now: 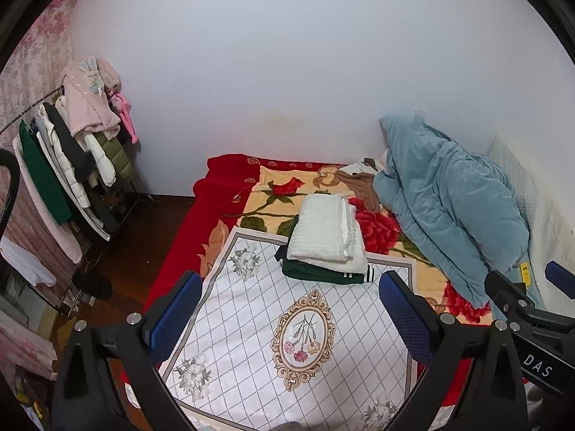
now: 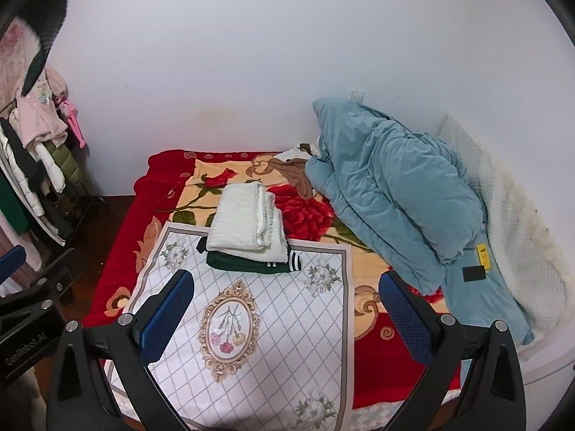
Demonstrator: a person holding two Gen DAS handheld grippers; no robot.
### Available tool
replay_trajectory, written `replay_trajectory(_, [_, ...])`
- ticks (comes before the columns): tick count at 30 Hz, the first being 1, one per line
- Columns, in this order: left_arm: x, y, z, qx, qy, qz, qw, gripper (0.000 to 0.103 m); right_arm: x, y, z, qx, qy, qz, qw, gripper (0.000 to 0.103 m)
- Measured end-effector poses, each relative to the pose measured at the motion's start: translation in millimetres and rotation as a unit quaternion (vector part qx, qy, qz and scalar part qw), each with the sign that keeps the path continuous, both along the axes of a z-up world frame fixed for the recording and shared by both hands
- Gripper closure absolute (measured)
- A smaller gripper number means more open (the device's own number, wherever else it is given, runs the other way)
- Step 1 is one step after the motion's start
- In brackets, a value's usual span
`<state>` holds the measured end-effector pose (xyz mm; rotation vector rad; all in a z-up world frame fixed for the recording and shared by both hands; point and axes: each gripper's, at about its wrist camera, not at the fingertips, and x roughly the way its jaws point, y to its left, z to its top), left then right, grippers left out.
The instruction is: Fold large clothes
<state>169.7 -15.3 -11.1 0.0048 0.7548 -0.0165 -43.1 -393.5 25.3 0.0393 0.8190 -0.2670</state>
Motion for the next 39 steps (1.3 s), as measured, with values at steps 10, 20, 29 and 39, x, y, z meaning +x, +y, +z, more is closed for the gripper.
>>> replay_trajectory(10, [-16,3,-1,-0.002,0.002,0.009,1.0,0.003,-14,-6,12,-0.007,-0.005,0.008,1.0,0.0])
replay_trajectory(20, [-25,3,3,0.001,-0.004,0.01,0.9999,0.003,-21,-6,15,-0.007,-0.003,0.012,1.0,0.0])
replay_trajectory(29, [-32,5,3,0.008,-0.005,0.01,0.9999,0.003,-21,-8,19,-0.004,-0.001,0.022,1.0,0.0])
replay_trajectory(39, [-38,7,4,0.01,-0.001,0.008,0.9999,0.003,-17,-11,17,-0.001,0.003,0.029,1.0,0.0])
